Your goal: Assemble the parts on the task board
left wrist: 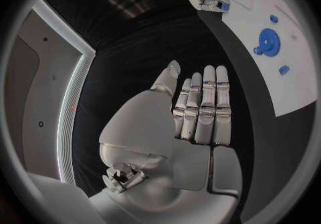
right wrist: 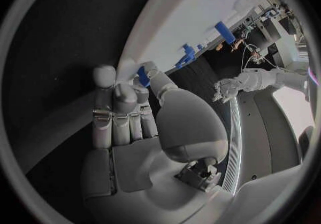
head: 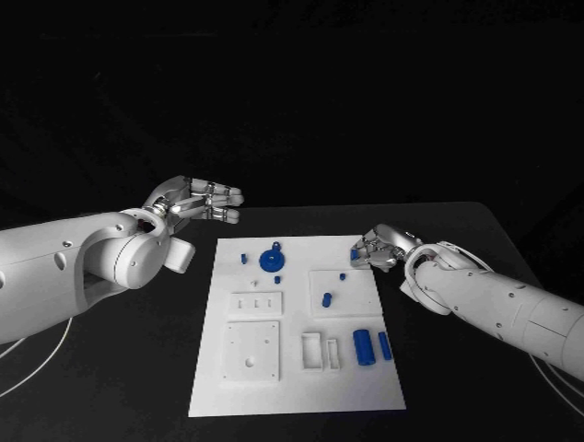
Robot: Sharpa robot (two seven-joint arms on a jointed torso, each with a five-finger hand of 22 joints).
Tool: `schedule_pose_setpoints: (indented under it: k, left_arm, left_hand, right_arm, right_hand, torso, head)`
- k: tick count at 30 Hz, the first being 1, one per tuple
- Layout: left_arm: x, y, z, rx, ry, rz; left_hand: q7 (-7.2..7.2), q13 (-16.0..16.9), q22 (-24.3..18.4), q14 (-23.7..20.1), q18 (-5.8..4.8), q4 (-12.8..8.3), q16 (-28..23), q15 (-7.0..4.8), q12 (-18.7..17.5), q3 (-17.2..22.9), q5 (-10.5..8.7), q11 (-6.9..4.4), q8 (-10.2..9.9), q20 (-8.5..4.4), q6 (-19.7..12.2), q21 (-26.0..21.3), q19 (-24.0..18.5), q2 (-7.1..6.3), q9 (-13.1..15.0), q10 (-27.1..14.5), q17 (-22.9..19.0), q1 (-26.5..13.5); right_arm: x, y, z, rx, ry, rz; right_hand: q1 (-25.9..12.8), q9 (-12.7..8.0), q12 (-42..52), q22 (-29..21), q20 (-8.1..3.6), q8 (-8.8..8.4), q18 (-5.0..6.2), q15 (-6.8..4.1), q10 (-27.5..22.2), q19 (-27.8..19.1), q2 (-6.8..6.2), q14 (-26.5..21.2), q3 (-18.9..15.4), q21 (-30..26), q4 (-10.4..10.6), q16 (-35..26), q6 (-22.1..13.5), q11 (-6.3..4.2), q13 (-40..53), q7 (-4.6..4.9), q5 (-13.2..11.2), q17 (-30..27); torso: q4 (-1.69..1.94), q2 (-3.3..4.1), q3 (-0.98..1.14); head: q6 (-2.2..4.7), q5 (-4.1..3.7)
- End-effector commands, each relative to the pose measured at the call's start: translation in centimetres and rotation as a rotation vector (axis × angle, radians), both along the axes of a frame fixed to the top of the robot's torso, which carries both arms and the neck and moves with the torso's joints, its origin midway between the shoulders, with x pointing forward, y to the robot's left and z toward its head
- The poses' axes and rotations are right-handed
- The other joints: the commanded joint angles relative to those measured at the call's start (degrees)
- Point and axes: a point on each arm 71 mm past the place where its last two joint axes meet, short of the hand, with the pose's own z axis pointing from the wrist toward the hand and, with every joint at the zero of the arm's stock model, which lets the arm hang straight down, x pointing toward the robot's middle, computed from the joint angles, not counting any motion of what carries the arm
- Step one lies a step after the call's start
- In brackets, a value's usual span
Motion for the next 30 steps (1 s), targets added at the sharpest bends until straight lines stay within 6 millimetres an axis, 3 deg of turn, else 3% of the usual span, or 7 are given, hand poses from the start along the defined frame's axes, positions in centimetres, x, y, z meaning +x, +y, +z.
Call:
schedule_pose_setpoints:
  k: [1, 7, 12, 17, 20, 27, 30]
  left_arm:
    - [-0.1, -0.3, 0.1, -0.004, -0.004, -0.02]
    - [-0.1, -0.4, 0.1, 0.002, -0.003, -0.027]
    - [-0.1, -0.5, -0.1, 0.033, 0.011, -0.037]
    - [-0.1, -1.0, -0.5, 0.083, 0.054, -0.049]
    - [0.0, -1.5, -0.6, 0.126, 0.088, -0.064]
    - [0.6, -3.1, -0.7, 0.244, 0.161, -0.091]
    - [0.8, -4.2, -0.9, 0.291, 0.197, -0.096]
  left_hand:
    - [-0.15, 0.09, -0.05, -0.13, -0.01, -0.04, 0.17, 0.28, 0.0, -0.11, -0.14, -0.05, -0.16, -0.03, -0.04, -0.13, 0.37, 0.63, 0.02, -0.21, 0.04, -0.07]
    - [-0.36, 0.09, 0.0, -0.04, -0.03, -0.01, 0.23, 0.22, 0.01, -0.05, -0.17, -0.2, -0.14, -0.06, 0.49, -0.05, 0.34, 0.81, 0.05, 0.13, 0.06, -0.09]
    - [-1.06, 0.09, 0.52, 2.02, -0.25, 0.6, 2.03, -0.78, 0.0, -0.4, -0.39, -1.11, -0.14, -0.88, 1.96, 0.97, 1.62, 0.97, 0.07, 2.43, 0.73, -1.0]
    - [-2.77, 0.19, 2.5, 6.45, -1.04, 1.91, 7.67, -3.32, 0.08, -1.47, -0.99, -3.71, -0.01, -3.33, 5.86, 4.45, 4.95, 1.07, 0.19, 9.46, 3.87, -2.47]
    - [-3.41, 0.25, 3.67, 7.01, -1.65, 2.92, 10.73, -4.16, 0.14, -2.25, -1.21, -4.57, -0.11, -4.38, 7.33, 6.21, 5.64, 1.17, 0.14, 12.06, 6.06, -3.23]
    - [-3.66, 0.41, 7.04, 6.06, -2.31, 5.25, 17.98, -5.4, 0.28, -3.72, -1.52, -5.69, -0.13, -5.84, 7.16, 10.63, 5.45, 0.94, -0.04, 16.18, 11.41, -3.7]
    - [-3.23, 0.49, 8.32, 5.3, -2.42, 6.39, 20.14, -5.55, 0.37, -4.33, -1.59, -5.74, -0.17, -6.06, 5.29, 12.12, 4.82, 0.29, -0.14, 16.96, 12.87, -4.13]
  right_arm:
    - [0.0, 0.1, 0.0, -0.007, -0.014, 0.01]
    - [-0.1, 0.2, 0.2, -0.003, -0.032, -0.001]
    - [-0.3, 0.6, 0.5, 0.0, -0.036, -0.002]
    - [-0.4, 1.8, 1.8, -0.004, -0.043, 0.014]
    - [-0.5, 2.7, 2.7, -0.01, -0.047, 0.029]
    - [-1.0, 4.8, 4.4, -0.027, -0.048, 0.064]
    - [-1.2, 5.9, 5.2, -0.036, -0.049, 0.078]
  right_hand:
    - [-0.02, 0.35, 0.2, 2.88, -0.61, 0.41, -1.15, -0.71, 0.28, 0.41, 0.5, 0.03, 0.98, 0.51, -0.04, 0.24, 3.27, -0.62, 0.14, -1.13, -0.29, 0.17]
    - [-0.38, 0.33, 0.28, 2.92, -0.82, 0.38, -1.39, -0.84, 0.82, 0.5, -0.15, 0.23, 1.58, 0.92, 0.09, 0.25, 3.92, -0.77, 0.4, -1.36, -0.25, 0.41]
    - [-0.59, 0.33, 0.48, 2.94, -0.82, 0.37, -1.38, -0.85, 1.12, 0.64, -0.71, 0.41, 1.28, 1.19, 0.11, 0.39, 4.22, -0.89, 0.62, -1.5, -0.12, 0.58]
    - [-0.82, 0.33, 0.81, 3.0, -0.84, 0.34, -1.35, -0.92, 1.53, 0.89, -1.08, 0.66, 0.75, 1.67, 0.25, 0.68, 4.55, -1.04, 0.98, -1.69, -0.04, 0.88]
    - [-0.91, 0.33, 0.89, 3.0, -0.86, 0.36, -1.33, -0.93, 1.65, 1.01, -1.2, 0.78, 0.55, 1.79, 0.3, 0.87, 4.66, -1.11, 1.12, -1.77, 0.07, 1.09]
    - [-0.97, 0.32, 0.91, 2.98, -0.89, 0.35, -1.31, -0.98, 1.83, 1.13, -1.27, 0.84, 0.41, 1.81, 0.42, 0.97, 4.8, -1.17, 1.25, -1.86, 0.04, 1.25]
    - [-0.98, 0.32, 0.9, 3.0, -0.91, 0.34, -1.31, -1.0, 1.87, 1.17, -1.31, 0.88, 0.43, 1.93, 0.44, 1.02, 4.81, -1.18, 1.29, -1.87, 0.0, 1.33]
  torso:
    - [0.0, 0.0, 0.01]
    - [-0.02, -0.01, -0.01]
    - [-0.19, -0.15, -0.01]
    - [-0.42, -0.48, 0.01]
    - [-0.57, -0.87, -0.04]
    - [-0.75, -1.94, -0.13]
    - [-0.76, -2.38, -0.14]
  head:
    - [-0.03, -0.01]
    - [0.04, -0.02]
    - [0.15, 0.16]
    - [0.35, 0.33]
    - [0.28, 0.56]
    - [0.19, 1.19]
    - [0.15, 1.55]
